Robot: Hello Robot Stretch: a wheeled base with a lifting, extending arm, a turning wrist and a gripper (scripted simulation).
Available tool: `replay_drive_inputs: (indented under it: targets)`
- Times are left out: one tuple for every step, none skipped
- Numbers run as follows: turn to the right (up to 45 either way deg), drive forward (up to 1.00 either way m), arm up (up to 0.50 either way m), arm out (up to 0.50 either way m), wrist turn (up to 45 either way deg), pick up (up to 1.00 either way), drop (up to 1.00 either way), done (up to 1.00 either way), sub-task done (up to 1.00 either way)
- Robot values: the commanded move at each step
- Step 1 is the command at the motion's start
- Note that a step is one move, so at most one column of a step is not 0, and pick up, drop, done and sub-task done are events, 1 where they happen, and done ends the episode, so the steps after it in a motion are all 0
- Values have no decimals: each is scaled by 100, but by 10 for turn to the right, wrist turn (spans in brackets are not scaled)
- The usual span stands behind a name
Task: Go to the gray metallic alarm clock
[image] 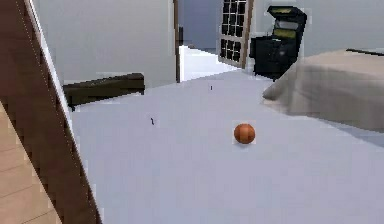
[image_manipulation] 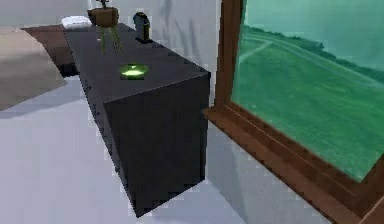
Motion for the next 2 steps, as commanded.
replay_drive_inputs:
  targets:
    - [450,0,0,0,0,0,0,0,0]
    - [60,0,0,0,0,0,0,0,0]
